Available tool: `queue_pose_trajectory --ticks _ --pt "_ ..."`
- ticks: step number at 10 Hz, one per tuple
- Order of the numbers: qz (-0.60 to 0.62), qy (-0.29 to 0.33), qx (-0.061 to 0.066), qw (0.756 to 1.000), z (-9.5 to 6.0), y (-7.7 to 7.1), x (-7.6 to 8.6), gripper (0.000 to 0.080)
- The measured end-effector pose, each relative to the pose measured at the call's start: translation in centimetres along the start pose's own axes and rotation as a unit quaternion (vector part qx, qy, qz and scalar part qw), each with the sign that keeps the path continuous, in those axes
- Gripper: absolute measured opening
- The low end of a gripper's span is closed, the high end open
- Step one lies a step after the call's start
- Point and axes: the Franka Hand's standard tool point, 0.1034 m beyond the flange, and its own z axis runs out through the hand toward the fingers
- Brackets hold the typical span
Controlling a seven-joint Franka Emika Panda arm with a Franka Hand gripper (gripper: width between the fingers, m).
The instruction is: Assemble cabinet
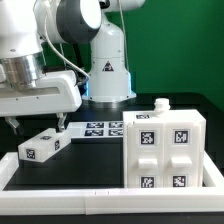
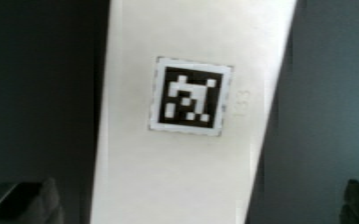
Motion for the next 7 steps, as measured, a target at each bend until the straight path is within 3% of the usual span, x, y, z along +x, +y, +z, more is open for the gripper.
queue_pose_trajectory --ticks 2,5,7 --pt "-0.007 0.003 -0.002 1.0 0.2 0.1 0.0 0.0797" --pt "-0.021 0.018 -0.023 0.999 2.6 1.1 -1.3 0.0797" --pt "-0.022 0.02 -0.03 0.999 3.6 1.2 -2.0 0.0797"
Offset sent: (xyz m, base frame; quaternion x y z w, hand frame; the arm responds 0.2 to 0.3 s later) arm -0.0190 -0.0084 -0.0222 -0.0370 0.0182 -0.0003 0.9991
